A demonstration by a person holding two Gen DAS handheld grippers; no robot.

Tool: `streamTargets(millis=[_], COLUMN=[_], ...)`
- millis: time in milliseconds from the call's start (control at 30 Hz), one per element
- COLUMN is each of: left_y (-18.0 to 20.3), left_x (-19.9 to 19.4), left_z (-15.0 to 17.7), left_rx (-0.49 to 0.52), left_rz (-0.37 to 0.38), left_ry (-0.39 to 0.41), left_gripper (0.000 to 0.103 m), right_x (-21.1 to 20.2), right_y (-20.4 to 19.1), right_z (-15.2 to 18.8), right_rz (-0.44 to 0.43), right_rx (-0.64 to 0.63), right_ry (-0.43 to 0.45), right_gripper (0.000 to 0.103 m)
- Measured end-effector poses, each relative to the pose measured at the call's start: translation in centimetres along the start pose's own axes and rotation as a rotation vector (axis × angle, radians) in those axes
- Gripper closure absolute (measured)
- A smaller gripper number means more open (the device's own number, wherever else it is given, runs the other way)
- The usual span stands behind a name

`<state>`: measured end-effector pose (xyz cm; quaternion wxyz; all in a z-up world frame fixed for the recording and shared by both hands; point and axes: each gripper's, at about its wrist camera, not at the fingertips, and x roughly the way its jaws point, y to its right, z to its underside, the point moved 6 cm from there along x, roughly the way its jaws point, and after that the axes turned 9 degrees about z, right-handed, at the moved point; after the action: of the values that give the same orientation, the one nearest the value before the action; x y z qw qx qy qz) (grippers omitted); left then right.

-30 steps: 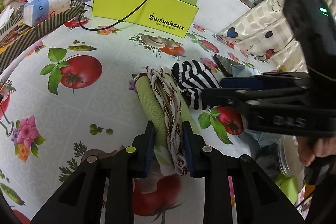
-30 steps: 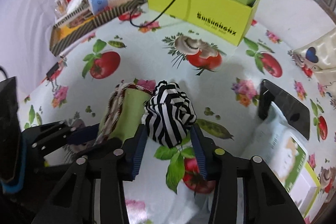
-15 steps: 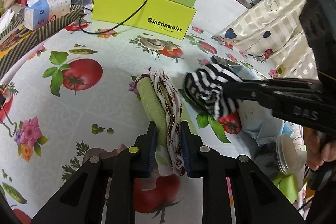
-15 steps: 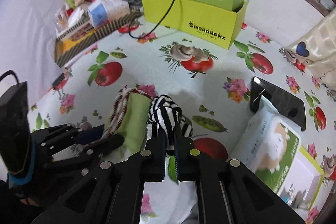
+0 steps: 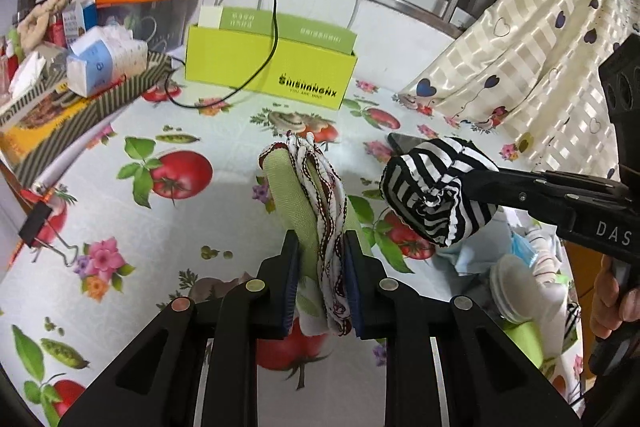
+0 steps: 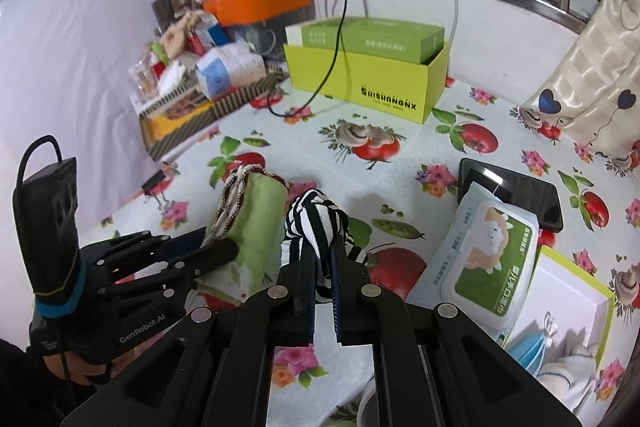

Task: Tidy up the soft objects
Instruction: 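Carry the green towel roll and striped sock over to the white tray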

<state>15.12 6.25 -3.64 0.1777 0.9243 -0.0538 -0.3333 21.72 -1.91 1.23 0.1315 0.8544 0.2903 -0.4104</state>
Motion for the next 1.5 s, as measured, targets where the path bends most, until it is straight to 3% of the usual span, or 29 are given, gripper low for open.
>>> streamTargets(millis=[567, 1500], left_y=[5.0, 12.6], left_x=[-3.0, -1.8], left_z=[-1.0, -1.8], left_rx=[0.107, 0.236], left_rz=[0.008, 0.089], left_ry=[0.047, 0.034], left_gripper=[0.081, 0.081], right_x=[-6.3, -10.6], right_y=[1.6, 9.3], right_z=[0.9, 3.5], right_rz=[-0.017, 0.021], right_rx=[0.054, 0.201], right_ry=[0.129, 0.223], right_gripper=[0.096, 0.096])
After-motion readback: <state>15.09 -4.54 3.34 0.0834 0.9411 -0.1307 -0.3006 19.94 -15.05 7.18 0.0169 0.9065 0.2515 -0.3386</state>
